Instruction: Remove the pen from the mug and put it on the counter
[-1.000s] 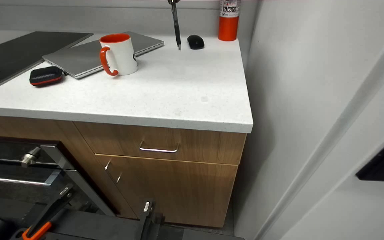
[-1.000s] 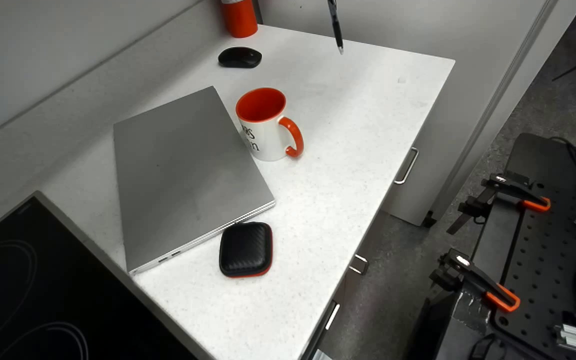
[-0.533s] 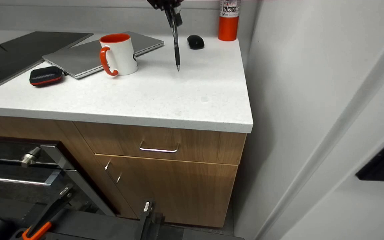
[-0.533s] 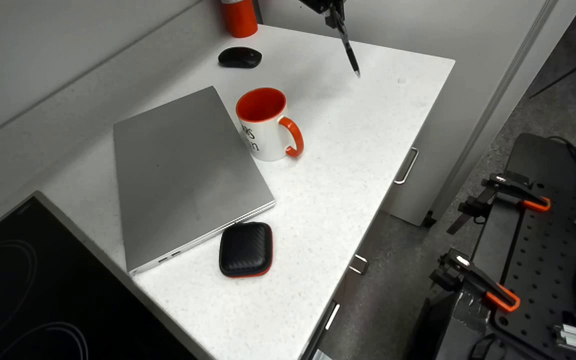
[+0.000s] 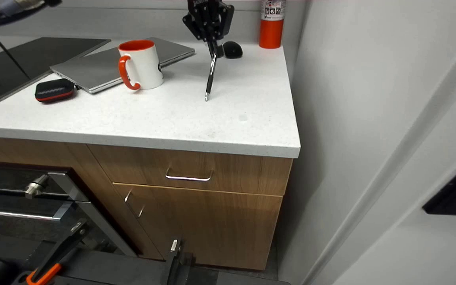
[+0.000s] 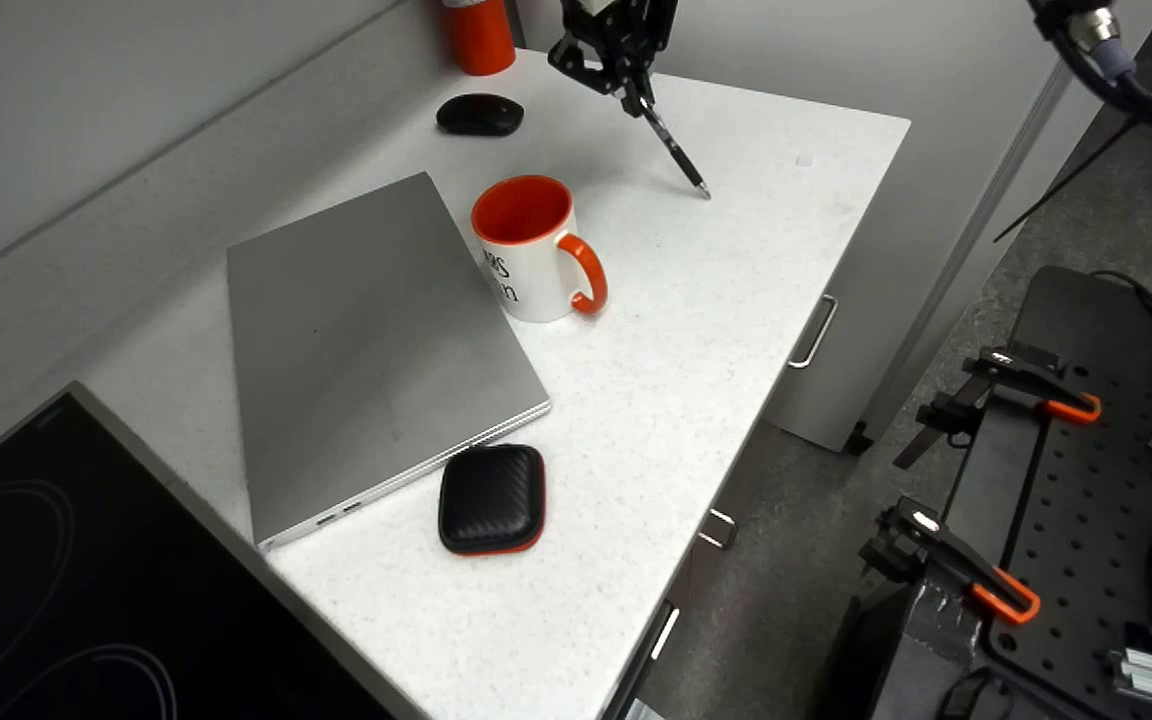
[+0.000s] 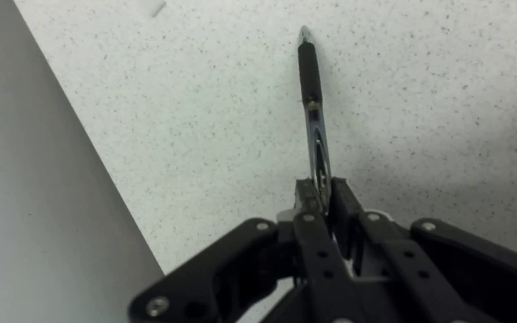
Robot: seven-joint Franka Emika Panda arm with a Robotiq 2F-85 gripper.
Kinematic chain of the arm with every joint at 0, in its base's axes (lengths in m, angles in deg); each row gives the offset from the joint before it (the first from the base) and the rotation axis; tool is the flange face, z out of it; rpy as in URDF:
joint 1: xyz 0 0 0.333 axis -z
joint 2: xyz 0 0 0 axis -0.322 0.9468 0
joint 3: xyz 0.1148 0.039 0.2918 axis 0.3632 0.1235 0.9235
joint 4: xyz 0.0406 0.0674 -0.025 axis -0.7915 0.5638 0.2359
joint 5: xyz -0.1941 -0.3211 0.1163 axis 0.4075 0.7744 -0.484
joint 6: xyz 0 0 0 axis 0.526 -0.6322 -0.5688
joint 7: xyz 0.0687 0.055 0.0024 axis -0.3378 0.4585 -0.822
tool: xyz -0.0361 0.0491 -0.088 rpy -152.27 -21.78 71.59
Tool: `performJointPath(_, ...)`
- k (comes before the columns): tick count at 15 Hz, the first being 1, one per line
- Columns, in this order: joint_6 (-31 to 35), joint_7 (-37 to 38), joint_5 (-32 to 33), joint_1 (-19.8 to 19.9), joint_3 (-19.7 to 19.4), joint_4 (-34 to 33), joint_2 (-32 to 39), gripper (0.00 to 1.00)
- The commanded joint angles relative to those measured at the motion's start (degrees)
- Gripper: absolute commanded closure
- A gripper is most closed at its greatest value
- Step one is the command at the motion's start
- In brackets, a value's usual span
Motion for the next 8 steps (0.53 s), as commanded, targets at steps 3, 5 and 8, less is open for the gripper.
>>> performJointPath(3, -0.06, 0.42, -4.67, -1.8, -2.92, -6.99, 6.76, 0.97)
performJointPath(5, 0.07, 0.57, -5.04, -2.11, -3.48, -8.15, 8.2, 0.97)
performJointPath(8, -0.49, 0.38, -5.64, -2.4, -4.0, -9.67, 9.96, 0.63)
